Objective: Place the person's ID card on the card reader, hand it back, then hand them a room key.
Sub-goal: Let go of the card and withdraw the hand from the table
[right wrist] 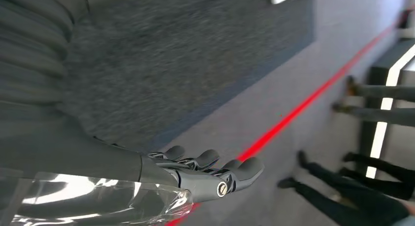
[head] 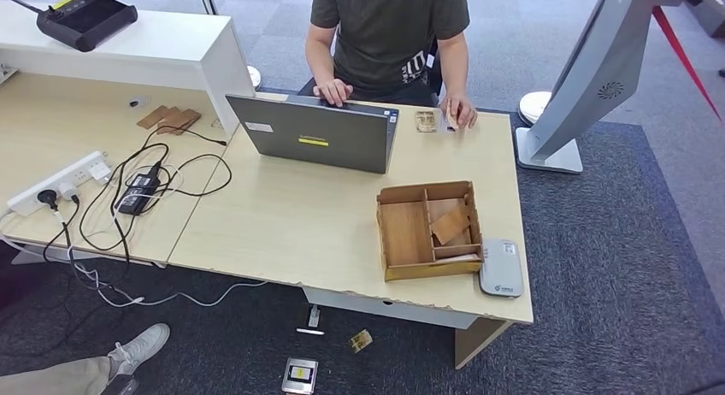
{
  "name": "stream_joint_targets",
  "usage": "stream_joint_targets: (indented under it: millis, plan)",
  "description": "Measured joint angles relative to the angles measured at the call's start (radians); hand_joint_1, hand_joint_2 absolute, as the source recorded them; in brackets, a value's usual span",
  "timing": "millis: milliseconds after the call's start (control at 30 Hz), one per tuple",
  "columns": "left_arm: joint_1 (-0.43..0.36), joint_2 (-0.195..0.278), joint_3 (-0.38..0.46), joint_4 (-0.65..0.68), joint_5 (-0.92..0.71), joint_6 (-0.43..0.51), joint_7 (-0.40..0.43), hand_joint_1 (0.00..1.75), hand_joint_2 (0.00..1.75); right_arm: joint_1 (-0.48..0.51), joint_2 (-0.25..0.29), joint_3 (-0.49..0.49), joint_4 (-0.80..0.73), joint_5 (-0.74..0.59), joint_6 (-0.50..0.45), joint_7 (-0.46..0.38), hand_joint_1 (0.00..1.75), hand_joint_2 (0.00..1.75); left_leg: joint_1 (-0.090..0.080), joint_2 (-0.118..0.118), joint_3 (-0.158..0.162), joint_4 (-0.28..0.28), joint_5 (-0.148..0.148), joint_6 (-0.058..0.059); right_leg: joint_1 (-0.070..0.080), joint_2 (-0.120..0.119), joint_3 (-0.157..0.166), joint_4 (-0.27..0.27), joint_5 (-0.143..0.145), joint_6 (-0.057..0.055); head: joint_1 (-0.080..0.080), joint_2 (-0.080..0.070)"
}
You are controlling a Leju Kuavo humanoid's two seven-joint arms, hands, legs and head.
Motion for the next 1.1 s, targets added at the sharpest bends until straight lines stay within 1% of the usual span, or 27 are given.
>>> stream_joint_targets:
  millis: [67, 133, 233, 300, 467, 533, 633, 733, 833, 1000, 1100]
  plan:
    - [0.003, 0.0, 0.004, 0.0, 0.0, 0.0, 0.0, 0.0, 1.75, 0.042, -0.005, -0.023, 0.041, 0.019, 0.026, 0.047, 0.0, 1.75, 0.0, 0.0, 0.0, 0.0, 0.0, 0.0, 0.0, 0.0, 0.0, 0.0, 0.0, 0.0, 0.0, 0.0]
    - [0.005, 0.0, 0.008, 0.0, -0.002, 0.0, 0.0, 0.0, 1.75, 0.084, -0.008, -0.04, 0.081, 0.037, 0.071, 0.106, 0.0, 1.75, 0.0, -0.001, 0.001, 0.0, 0.0, 0.0, 0.0, 0.0, 0.0, 0.0, -0.001, 0.0, 0.0, 0.0]
    - [0.008, 0.0, 0.009, 0.0, -0.012, -0.002, 0.0, 0.0, 1.75, 0.152, -0.006, -0.064, 0.14, 0.042, 0.166, 0.184, 0.0, 1.75, 0.0, -0.001, 0.0, 0.0, 0.0, 0.0, 0.0, -0.001, 0.001, 0.0, -0.001, 0.0, 0.0, 0.0]
    - [0.008, 0.0, 0.01, 0.0, -0.017, -0.002, 0.001, 0.0, 1.75, 0.191, 0.0, -0.078, 0.172, 0.037, 0.241, 0.219, 0.0, 1.75, 0.0, -0.001, 0.0, -0.001, 0.0, 0.0, 0.0, -0.001, 0.001, 0.0, -0.001, 0.0, 0.0, 0.0]
    - [0.001, -0.003, 0.01, 0.0, -0.031, 0.019, 0.014, 0.0, 1.75, 0.252, 0.027, -0.094, 0.238, 0.064, 0.45, 0.264, 0.0, 1.75, 0.001, 0.0, 0.001, -0.001, 0.0, 0.0, 0.001, 0.0, 0.001, 0.0, -0.001, 0.0, 0.0, 0.0]
    - [0.0, -0.006, 0.01, 0.0, -0.045, 0.036, 0.016, 0.0, 1.75, 0.267, 0.045, -0.094, 0.257, 0.1, 0.511, 0.27, 0.0, 1.75, 0.0, 0.0, 0.001, -0.001, 0.0, 0.0, 0.0, 0.0, 0.001, 0.0, -0.001, 0.0, 0.0, 0.0]
    - [-0.005, -0.015, 0.008, 0.0, -0.079, 0.062, 0.014, 0.0, 1.75, 0.277, 0.071, -0.091, 0.282, 0.166, 0.575, 0.27, 0.0, 1.75, 0.0, 0.0, 0.001, -0.001, 0.0, 0.0, 0.001, 0.0, 0.002, 0.0, -0.001, 0.0, 0.0, 0.0]
    - [-0.008, -0.028, 0.006, 0.001, -0.116, 0.08, 0.002, 0.0, 1.75, 0.279, 0.097, -0.075, 0.304, 0.248, 0.616, 0.256, 0.0, 1.75, 0.0, 0.0, 0.001, -0.001, 0.0, 0.0, 0.0, 0.0, 0.002, 0.001, -0.001, -0.001, 0.0, 0.0]
    - [-0.008, -0.04, 0.002, 0.001, -0.134, 0.088, -0.022, 0.0, 1.75, 0.274, 0.119, -0.058, 0.318, 0.295, 0.626, 0.234, 0.0, 1.75, 0.0, 0.0, 0.002, -0.001, 0.0, 0.0, 0.0, 0.0, 0.003, 0.001, -0.001, -0.001, 0.0, 0.0]
    - [-0.015, -0.055, -0.001, 0.002, -0.13, 0.092, -0.078, 0.0, 1.75, 0.258, 0.137, -0.037, 0.332, 0.315, 0.595, 0.201, 0.0, 1.75, 0.0, 0.0, 0.002, -0.001, 0.0, 0.0, 0.0, 0.0, 0.003, 0.0, -0.001, -0.001, 0.0, 0.0]
    - [-0.021, -0.058, -0.002, 0.002, -0.129, 0.096, -0.094, 0.0, 1.75, 0.253, 0.14, -0.031, 0.338, 0.315, 0.564, 0.197, 0.0, 1.75, 0.0, 0.0, 0.002, 0.0, 0.0, 0.0, 0.0, 0.0, 0.003, 0.001, 0.0, -0.001, 0.0, 0.0]
